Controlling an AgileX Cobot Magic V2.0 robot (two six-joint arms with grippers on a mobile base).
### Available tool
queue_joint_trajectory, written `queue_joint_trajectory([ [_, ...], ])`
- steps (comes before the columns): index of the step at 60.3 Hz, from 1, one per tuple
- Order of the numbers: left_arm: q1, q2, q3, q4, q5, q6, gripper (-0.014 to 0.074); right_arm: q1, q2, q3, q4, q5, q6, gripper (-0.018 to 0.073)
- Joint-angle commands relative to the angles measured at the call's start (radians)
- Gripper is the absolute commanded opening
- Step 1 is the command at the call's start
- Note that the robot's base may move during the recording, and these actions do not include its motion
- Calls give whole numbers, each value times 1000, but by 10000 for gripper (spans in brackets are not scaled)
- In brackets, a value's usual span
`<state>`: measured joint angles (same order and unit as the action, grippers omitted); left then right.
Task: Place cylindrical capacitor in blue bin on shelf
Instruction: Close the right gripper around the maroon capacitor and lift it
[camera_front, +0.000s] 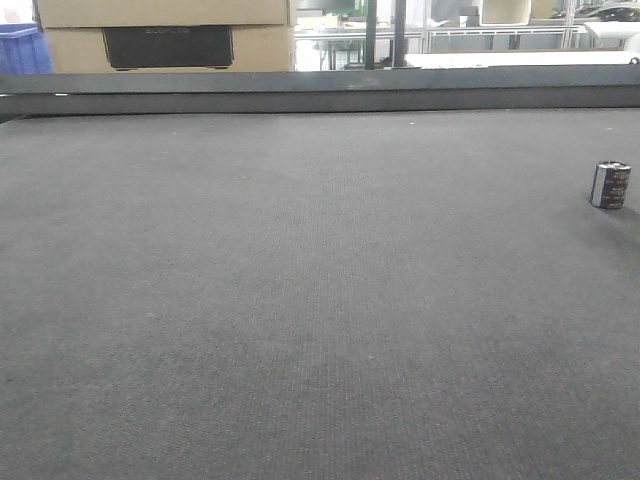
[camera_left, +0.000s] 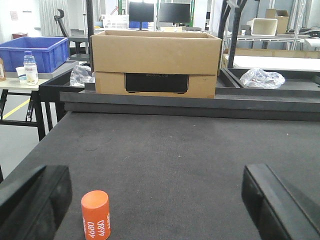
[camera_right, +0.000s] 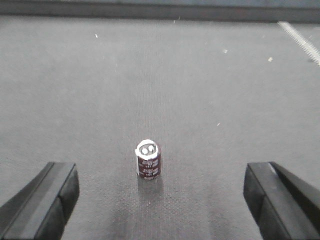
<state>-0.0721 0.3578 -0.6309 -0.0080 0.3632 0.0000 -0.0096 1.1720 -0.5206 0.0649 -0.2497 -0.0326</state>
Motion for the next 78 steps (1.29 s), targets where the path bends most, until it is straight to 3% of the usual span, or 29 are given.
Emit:
queue_joint_trajectory([
  [1,-8,2,1,-9,-10,0,601,2,117,25,-12,-199,-2,570],
  [21,-8,2,1,-9,-10,0,601,2,513,7,-19,-740,-2,570],
  [42,-8,2,1,-9,-10,0,601,2,726,-143,-19,-745,-2,570],
  [66,-8,2,1,-9,14,0,601,2,831,-257,-19,-682,-2,564],
  [73,-8,2,1,-9,22,0,601,2,831,-259,-19,-679,-2,457],
  [78,-8,2,1,-9,22,0,601,2,831,-259,-19,-661,-2,291],
])
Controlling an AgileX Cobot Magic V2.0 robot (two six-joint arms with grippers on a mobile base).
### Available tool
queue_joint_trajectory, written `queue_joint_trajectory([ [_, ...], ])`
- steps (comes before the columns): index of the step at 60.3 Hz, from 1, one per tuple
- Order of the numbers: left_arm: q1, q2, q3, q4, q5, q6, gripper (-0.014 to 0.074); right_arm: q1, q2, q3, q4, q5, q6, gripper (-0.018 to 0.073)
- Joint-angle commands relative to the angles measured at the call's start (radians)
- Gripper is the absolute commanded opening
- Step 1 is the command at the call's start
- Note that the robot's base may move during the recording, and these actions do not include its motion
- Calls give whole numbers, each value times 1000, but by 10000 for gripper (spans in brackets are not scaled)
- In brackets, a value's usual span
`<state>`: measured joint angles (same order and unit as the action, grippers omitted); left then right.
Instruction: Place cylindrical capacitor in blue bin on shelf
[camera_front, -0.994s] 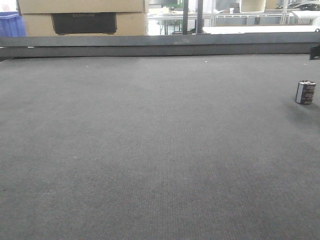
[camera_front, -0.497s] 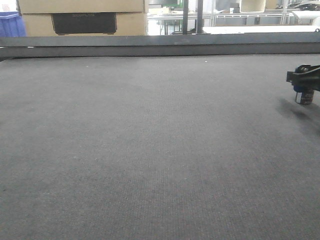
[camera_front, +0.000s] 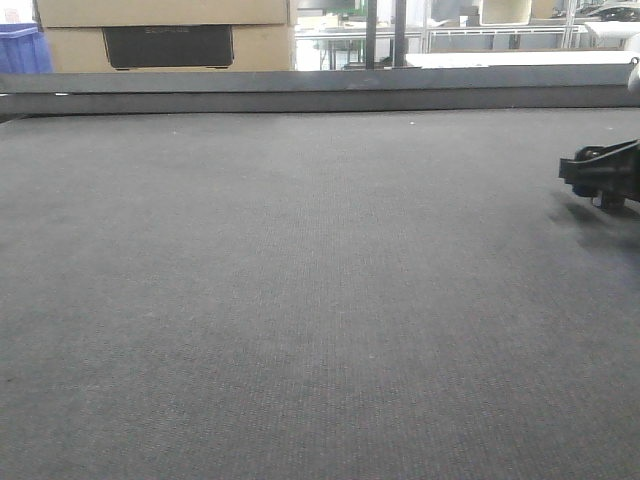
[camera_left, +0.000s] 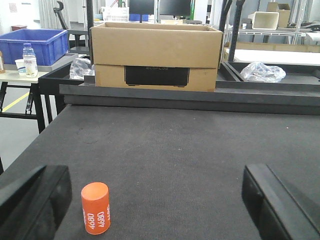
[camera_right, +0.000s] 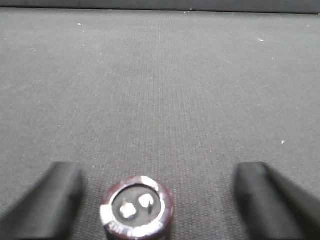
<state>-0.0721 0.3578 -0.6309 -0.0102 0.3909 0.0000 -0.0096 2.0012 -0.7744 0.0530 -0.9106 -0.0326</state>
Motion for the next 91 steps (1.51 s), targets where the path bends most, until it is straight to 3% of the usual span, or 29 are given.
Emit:
queue_joint_trajectory([
  [1,-8,2,1,-6,-5,0,601,2,2,-5,-7,7,-2,247],
  [8,-8,2,1,-6,-5,0,601,2,2,-5,-7,26,-2,56],
  [17,-8,2,1,-6,-5,0,601,0,-32,-5,-7,24,-2,-48],
  [37,12,26,95,45,-33,0,540,0,-361,-3,-7,143,-2,-63],
  [47,74,86,246,45,-258,0,536,0,-560,-3,-7,298,-2,-63],
  [53,123,156,323,-2,-445,0,540,0,-655,-3,-7,392,-2,-63],
  [59,165,264,351,-45,-536,0,584,0,-724,-3,-7,462,-2,-63],
  [74,148,618,341,-46,-855,0,603,0,-786,-3,-7,488,-2,-63],
  [85,144,896,268,-46,-1019,0,603,0,-786,-3,-7,495,-2,-63],
  [91,144,1019,207,-46,-1053,0,603,0,-786,-3,-7,495,-2,-63],
])
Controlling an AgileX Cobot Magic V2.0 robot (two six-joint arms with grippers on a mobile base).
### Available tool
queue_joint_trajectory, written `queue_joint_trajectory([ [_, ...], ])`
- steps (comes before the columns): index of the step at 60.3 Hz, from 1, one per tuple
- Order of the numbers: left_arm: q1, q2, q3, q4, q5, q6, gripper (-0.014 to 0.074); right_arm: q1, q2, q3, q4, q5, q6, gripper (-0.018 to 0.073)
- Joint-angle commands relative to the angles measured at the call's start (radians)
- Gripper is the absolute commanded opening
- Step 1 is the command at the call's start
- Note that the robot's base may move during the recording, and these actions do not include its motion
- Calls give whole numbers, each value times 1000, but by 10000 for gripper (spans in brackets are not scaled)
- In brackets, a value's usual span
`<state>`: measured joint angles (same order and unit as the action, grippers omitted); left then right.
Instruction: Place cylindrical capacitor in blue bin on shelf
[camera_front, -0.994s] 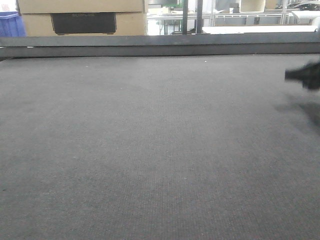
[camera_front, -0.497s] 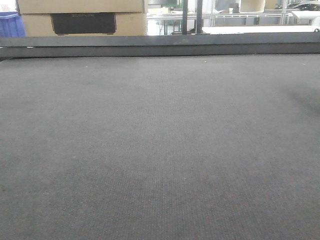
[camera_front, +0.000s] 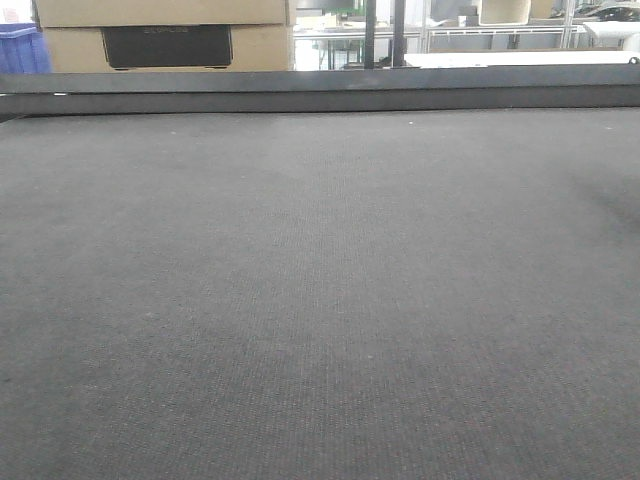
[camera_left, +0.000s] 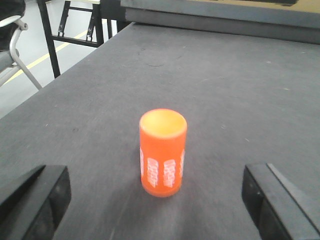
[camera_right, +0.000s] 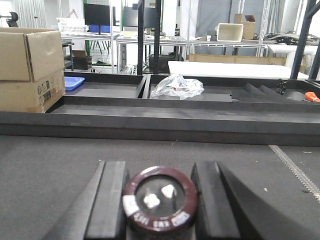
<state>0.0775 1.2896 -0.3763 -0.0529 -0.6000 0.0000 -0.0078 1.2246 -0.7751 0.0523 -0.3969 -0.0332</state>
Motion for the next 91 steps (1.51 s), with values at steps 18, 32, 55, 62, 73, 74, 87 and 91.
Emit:
queue_joint_trajectory([
  [18,-6,342,-219,-7,-84,0,603,-2,-9,-2,-6,-19,-2,-63],
  [32,-6,482,-333,-32,-84,0,603,-2,-9,-2,-6,-15,-2,-63],
  [55,-6,569,-393,-36,-71,0,590,-2,-9,-2,-6,0,-2,-63],
  [62,-6,569,-393,-36,-71,0,474,-2,-9,-2,-6,8,-2,-63],
  [73,-6,569,-393,-36,-71,0,43,-2,-11,-2,-6,55,-2,-63],
  [74,-6,566,-393,-36,-71,0,9,-2,-13,-2,-6,58,-2,-63],
  [87,-10,453,-397,-1,49,0,-111,-2,-53,-76,-6,292,-2,-63],
  [91,-18,383,-404,5,118,0,-111,-2,-58,-116,-6,397,-2,-63],
])
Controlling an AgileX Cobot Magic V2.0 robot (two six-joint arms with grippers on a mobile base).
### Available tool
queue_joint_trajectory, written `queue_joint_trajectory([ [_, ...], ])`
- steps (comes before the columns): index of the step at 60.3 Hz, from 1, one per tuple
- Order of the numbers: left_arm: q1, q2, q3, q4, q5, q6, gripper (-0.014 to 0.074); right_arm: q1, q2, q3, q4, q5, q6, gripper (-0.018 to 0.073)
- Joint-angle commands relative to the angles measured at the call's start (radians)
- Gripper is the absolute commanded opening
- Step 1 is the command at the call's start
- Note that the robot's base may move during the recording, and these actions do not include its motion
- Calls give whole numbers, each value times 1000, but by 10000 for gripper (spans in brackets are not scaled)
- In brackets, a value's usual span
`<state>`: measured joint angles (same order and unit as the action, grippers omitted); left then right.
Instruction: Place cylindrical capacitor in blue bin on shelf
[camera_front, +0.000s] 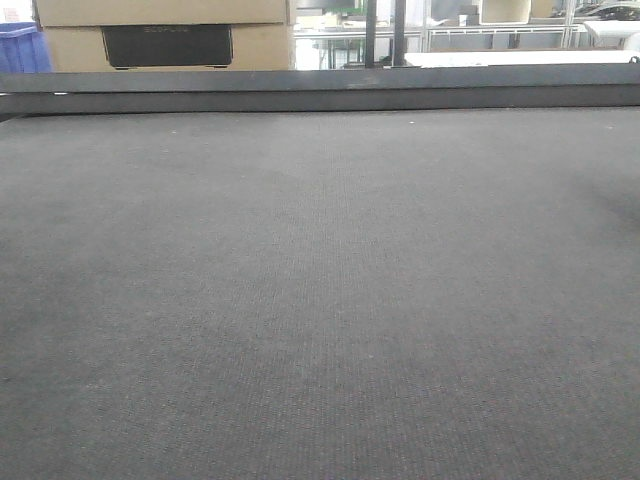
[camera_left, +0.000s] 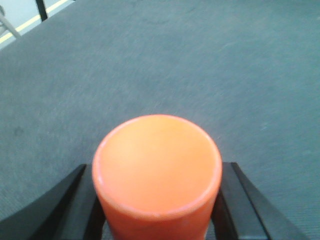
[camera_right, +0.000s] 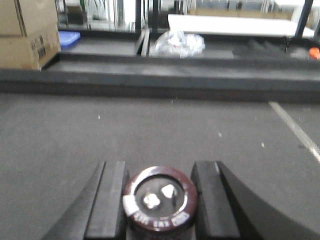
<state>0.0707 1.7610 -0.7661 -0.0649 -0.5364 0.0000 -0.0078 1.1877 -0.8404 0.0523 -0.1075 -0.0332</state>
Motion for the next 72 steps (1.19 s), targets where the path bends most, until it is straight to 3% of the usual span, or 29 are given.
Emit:
queue_joint_trajectory([
  [1,-17,-103,-18,21,76,0,-111,-2,-20,-59,-6,126,-2,-63],
  [13,-84,-293,-139,124,483,0,-111,-2,-21,-155,-6,385,-2,-63],
  [21,-149,-387,-239,125,721,0,-111,-2,-32,-167,10,456,-2,-63],
  [34,-236,-525,-354,121,988,0,-111,30,-93,-167,27,551,-2,-63],
  [43,-275,-629,-366,118,1102,0,-111,78,-172,-167,27,603,-2,-63],
  [58,-287,-792,-366,117,1303,0,-111,150,-333,-167,27,725,-22,-63],
  [72,-287,-893,-366,117,1333,0,-111,155,-459,-167,27,774,-22,-63],
])
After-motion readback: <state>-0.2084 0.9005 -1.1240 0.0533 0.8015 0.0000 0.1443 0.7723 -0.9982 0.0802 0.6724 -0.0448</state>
